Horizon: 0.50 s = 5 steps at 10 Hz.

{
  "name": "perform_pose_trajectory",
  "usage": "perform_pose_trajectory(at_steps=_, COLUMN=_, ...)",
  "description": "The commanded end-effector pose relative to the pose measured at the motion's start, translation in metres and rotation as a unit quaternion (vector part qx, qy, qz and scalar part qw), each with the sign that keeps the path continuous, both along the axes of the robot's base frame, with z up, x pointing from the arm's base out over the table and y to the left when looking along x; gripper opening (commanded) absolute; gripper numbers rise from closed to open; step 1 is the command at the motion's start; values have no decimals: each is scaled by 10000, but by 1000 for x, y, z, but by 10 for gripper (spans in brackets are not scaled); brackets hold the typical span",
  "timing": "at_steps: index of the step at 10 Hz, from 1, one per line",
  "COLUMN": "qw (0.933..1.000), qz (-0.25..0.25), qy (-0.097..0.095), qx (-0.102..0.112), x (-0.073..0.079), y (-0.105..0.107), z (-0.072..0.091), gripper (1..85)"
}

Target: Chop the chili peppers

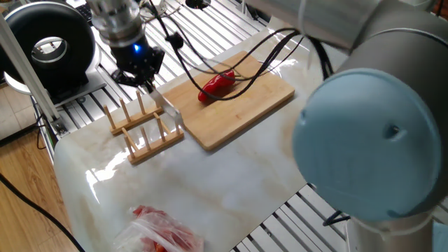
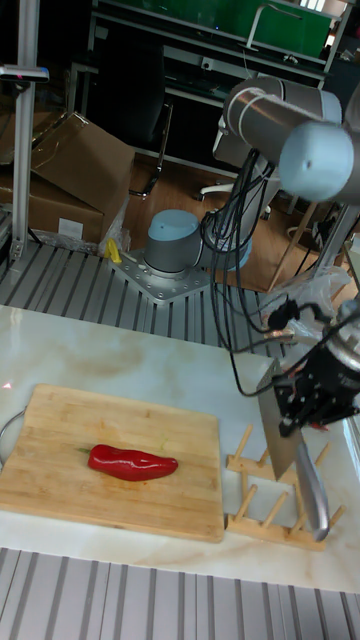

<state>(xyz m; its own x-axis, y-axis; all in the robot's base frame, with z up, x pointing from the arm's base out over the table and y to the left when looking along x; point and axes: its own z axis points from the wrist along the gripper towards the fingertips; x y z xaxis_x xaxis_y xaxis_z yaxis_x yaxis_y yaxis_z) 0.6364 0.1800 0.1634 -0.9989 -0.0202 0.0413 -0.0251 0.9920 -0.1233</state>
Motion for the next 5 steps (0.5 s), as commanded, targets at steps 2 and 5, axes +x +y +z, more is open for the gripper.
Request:
perform_pose_trajectory(at_steps=2, qw=9980, qz=597, qy=-6, qx=-183, x=-19, y=-28, z=43, gripper=13)
perform_pose_trajectory(at_steps=5, qw=9860, qz=1462, qy=-273, qx=-755, x=6, y=-66, z=50, gripper=13)
